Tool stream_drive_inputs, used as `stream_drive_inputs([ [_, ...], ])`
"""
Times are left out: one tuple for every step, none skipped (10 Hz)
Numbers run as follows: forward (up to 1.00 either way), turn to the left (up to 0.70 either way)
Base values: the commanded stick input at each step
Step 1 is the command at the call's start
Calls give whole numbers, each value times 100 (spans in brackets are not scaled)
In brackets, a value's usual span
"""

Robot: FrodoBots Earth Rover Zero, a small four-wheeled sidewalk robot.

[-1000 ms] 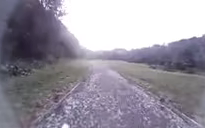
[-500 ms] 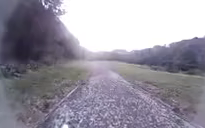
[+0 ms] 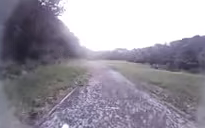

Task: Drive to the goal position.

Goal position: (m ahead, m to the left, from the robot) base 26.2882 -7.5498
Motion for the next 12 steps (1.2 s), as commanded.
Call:
stream_drive_inputs([
  [70, 0],
  [70, 0],
  [70, 0],
  [70, 0],
  [70, 0],
  [70, 0],
  [70, 0],
  [70, 0],
  [70, 0],
  [63, 0],
  [16, 0],
  [0, 0],
])
